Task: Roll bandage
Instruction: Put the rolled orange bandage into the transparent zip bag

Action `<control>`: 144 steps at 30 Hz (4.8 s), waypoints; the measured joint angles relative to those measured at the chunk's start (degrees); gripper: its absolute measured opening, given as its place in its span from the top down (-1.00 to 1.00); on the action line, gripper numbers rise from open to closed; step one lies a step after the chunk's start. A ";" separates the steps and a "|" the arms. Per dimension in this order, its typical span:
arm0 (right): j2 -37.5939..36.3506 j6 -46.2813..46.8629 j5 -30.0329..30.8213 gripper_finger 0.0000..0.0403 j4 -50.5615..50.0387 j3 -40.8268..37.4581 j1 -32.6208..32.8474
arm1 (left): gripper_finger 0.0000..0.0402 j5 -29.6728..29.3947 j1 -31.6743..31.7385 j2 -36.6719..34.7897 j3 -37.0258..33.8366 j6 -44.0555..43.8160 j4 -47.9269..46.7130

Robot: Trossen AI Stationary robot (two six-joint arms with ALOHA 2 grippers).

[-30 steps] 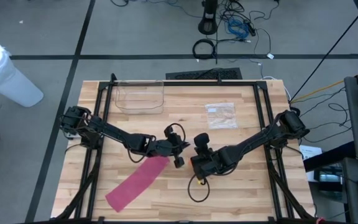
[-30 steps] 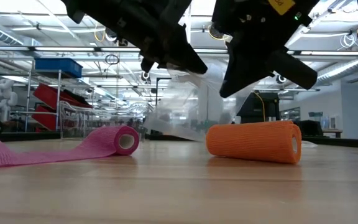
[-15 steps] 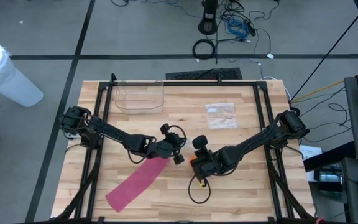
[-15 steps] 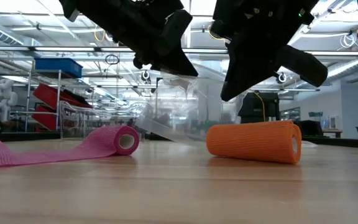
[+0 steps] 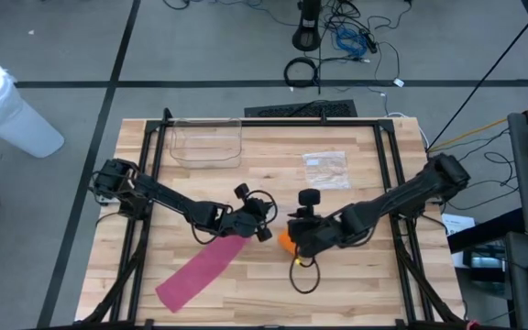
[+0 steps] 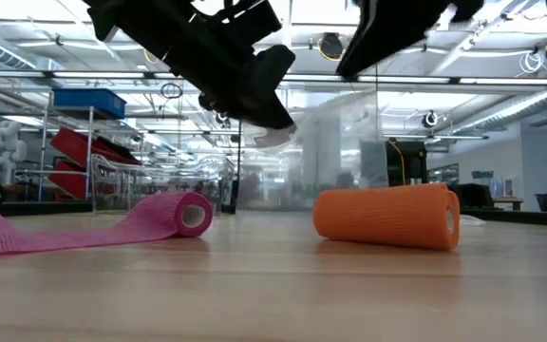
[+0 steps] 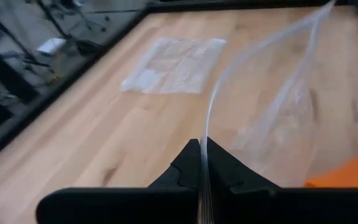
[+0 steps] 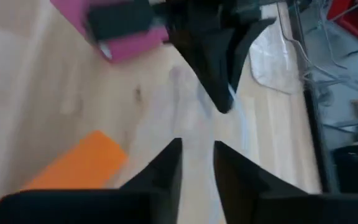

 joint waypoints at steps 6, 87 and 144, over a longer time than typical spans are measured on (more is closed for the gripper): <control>-2.87 4.20 -0.57 0.23 0.44 0.03 0.71 | 0.97 -11.63 -2.18 -0.13 0.48 4.68 2.02; 1.22 49.04 -0.14 0.72 11.42 -18.38 1.29 | 0.93 4.37 -0.40 10.14 1.11 -12.28 7.96; -1.41 39.86 -17.67 0.72 11.31 -18.40 -2.19 | 0.93 6.29 -0.35 10.08 1.22 -7.55 9.15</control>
